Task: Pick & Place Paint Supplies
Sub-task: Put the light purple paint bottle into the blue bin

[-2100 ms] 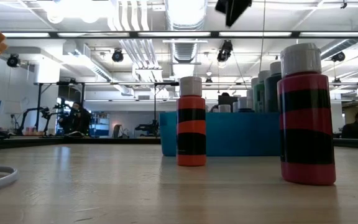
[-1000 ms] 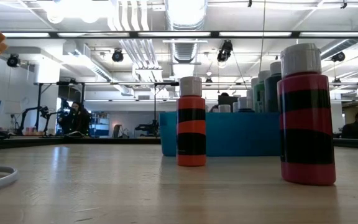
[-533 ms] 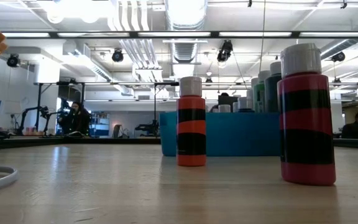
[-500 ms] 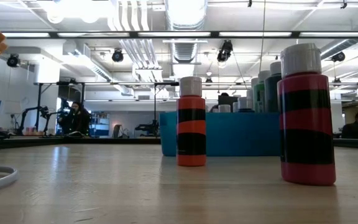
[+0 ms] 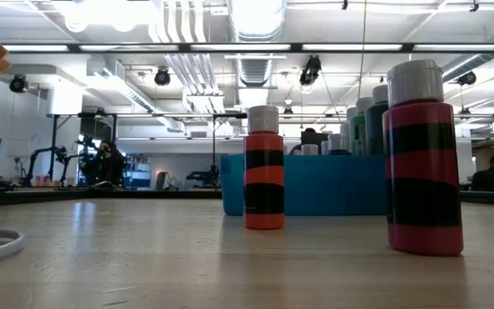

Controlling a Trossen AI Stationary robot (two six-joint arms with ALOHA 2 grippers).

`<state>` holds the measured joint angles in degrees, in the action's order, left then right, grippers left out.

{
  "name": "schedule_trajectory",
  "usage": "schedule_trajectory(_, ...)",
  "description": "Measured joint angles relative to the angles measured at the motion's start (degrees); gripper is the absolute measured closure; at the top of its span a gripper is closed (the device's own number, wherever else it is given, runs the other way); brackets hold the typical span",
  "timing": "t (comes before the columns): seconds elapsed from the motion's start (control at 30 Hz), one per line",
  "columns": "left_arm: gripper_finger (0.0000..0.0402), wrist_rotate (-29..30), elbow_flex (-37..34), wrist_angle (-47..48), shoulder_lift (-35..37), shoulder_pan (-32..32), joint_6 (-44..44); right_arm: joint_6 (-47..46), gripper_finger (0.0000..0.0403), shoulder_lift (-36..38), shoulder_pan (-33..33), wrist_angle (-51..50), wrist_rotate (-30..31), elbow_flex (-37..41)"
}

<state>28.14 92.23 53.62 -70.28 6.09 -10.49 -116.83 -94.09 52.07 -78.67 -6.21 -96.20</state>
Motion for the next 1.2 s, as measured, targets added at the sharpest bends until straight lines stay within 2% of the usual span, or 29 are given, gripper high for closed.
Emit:
schedule_trajectory(0.17,0.0110,-0.3,-0.1,3.4,0.5,0.0,2.2,-3.5,0.0216,-1.3,1.7,-0.8,-1.3,0.5)
schedule_trajectory(0.27,0.0111,0.2,-2.3,4.6,4.4,0.0,5.1,-6.6,0.0204,-1.3,3.0,-0.7,-1.3,1.3)
schedule_trajectory(0.37,0.0111,0.2,-7.8,1.6,12.0,0.0,6.5,-8.4,0.0196,-1.3,3.9,-0.4,-1.4,2.2)
schedule_trajectory(0.57,0.0111,0.2,-23.9,-9.3,28.4,-0.1,9.5,-8.7,0.0191,-1.1,3.9,0.1,-1.3,2.8)
schedule_trajectory(0.7,0.0113,3.0,-30.8,-9.9,35.8,-0.1,7.2,-10.7,0.0196,-1.0,4.1,1.0,-1.3,2.8)
schedule_trajectory(0.83,0.0113,8.1,-36.1,-9.4,41.1,-0.2,6.3,-11.3,0.0202,-1.6,4.3,1.6,-1.3,2.9)
schedule_trajectory(1.2,0.0113,7.1,-48.3,-8.4,48.2,-0.1,-0.2,-10.9,0.0214,-3.4,4.3,4.9,-1.3,3.6)
